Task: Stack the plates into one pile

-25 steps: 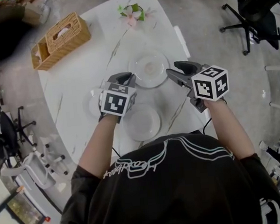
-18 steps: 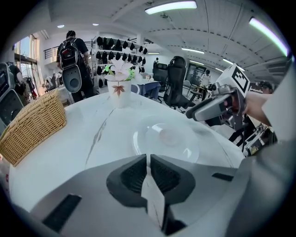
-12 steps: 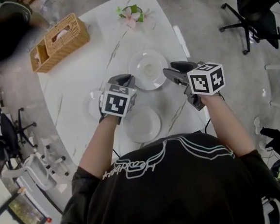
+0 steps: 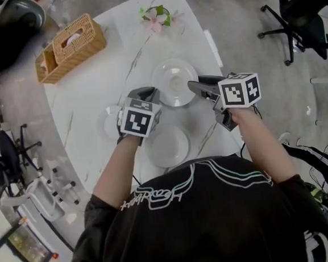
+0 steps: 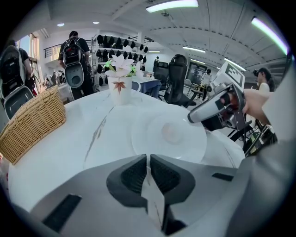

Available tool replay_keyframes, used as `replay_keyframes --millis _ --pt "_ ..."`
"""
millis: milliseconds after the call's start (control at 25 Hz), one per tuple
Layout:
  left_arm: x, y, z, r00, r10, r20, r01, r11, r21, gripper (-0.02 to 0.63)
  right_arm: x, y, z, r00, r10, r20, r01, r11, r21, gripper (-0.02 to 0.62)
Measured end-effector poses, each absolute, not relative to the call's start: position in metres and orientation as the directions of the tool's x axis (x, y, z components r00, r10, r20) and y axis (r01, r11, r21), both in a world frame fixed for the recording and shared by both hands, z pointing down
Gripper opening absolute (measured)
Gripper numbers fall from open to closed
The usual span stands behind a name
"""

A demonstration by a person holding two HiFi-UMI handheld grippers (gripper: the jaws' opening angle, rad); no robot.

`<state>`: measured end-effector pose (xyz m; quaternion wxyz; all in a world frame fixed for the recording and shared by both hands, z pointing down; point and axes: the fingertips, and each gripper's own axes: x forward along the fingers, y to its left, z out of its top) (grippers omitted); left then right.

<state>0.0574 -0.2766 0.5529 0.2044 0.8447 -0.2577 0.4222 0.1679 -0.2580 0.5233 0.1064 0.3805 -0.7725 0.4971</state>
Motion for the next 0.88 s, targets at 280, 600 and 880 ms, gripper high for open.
replay_keyframes --millis 280,600,880 --pt "0.059 -0.277 0.552 0.508 -0.277 0.816 -0.611 -0.783 0.115 0.044 0.17 -0.259 0.522 -0.693 -0.512 0.508 -0.647 0.132 -0.751 0.074" --pt "0.056 -0.273 0.548 0.509 -0.29 0.811 -0.619 -0.778 0.11 0.044 0.17 -0.259 0.518 -0.693 -0.562 0.452 -0.567 0.037 -0.823 0.044" --pt "0.041 -0.26 0.526 0.521 -0.332 0.786 -0.639 -0.762 0.102 0.044 0.17 -0.257 0.51 -0.68 -0.597 0.425 -0.544 0.021 -0.839 0.04"
